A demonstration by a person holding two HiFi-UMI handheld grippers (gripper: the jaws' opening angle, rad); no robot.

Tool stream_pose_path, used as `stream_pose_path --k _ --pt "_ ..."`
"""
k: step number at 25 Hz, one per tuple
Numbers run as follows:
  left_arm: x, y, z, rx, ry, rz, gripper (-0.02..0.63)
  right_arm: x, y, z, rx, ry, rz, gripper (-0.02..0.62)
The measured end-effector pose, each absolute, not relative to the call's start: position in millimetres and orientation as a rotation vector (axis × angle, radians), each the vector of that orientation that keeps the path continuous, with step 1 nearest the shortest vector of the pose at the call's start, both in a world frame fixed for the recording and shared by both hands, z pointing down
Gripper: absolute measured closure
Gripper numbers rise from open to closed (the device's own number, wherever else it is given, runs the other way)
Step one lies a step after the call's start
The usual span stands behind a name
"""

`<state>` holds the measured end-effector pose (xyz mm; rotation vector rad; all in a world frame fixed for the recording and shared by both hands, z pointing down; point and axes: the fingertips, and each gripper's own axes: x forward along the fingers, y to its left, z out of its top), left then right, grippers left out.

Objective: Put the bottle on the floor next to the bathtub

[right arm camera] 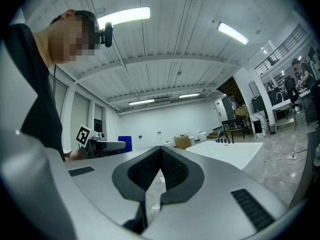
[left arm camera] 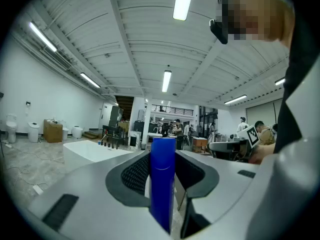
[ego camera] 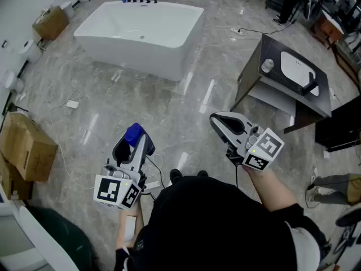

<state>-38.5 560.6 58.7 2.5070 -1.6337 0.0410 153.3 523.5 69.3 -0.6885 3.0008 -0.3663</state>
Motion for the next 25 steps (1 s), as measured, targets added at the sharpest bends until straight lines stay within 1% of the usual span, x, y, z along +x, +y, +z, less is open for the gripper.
stream_pose_path --k 6,19,25 --pt "-40 561 59 2.508 -1.639 0.034 0.446 152 522 69 -0.683 2.998 -0.357 0.568" --pt "-103 573 68 2.517 -1.611 0.009 0.446 84 525 82 -0.679 2.992 -0.439 0.568" --pt "-119 565 82 2.482 -1.600 -0.010 0.446 73 521 96 -0.669 3.003 -0.520 0.568"
